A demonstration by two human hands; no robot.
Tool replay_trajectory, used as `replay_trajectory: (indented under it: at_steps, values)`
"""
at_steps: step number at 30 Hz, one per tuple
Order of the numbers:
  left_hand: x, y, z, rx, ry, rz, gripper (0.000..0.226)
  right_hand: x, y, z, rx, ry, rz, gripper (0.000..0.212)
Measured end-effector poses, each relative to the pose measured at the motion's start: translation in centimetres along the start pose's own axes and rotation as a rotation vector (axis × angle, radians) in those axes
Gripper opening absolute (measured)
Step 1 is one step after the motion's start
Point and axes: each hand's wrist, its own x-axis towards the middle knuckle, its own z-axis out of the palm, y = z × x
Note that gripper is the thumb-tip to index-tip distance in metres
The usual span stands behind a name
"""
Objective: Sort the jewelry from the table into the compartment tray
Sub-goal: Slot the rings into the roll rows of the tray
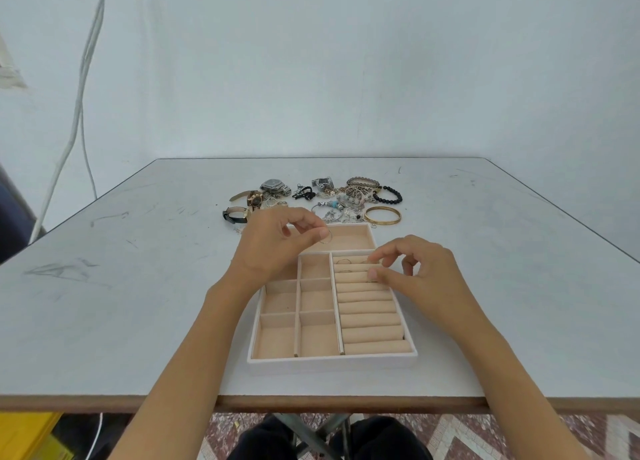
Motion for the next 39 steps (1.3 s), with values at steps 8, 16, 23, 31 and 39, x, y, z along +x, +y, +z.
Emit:
replay_trajectory:
  at_steps: [8, 16, 23, 31, 39]
  values:
    - [-0.2, 0.5, 0.3, -0.009, -0.118, 0.043, 0.005, -1.9, 2.3, -2.6, -0.465, -0.089, 0.148, 0.045]
    - [-0.6, 1.7, 1.0, 0.02, -0.273, 0.106, 0.009, -2.4, 2.3, -2.2, -0.685, -0.301, 0.132, 0.047]
    - [-0.8, 1.6, 1.1, 0.06, -0.33, 0.167, 0.009, -2.5, 2.3, -2.3, -0.67, -0.285, 0.13, 0.047]
    - [-0.7, 1.5, 1.2, 0.179, -0.327, 0.277, 0.01, -2.5, 2.2, -2.3, -0.675, -0.288, 0.131, 0.048]
    - [-0.6, 1.1, 1.2, 0.183, -0.383, 0.271, 0.015, -2.6, 2.2, -2.3, -0.664, -0.279, 0.128, 0.047]
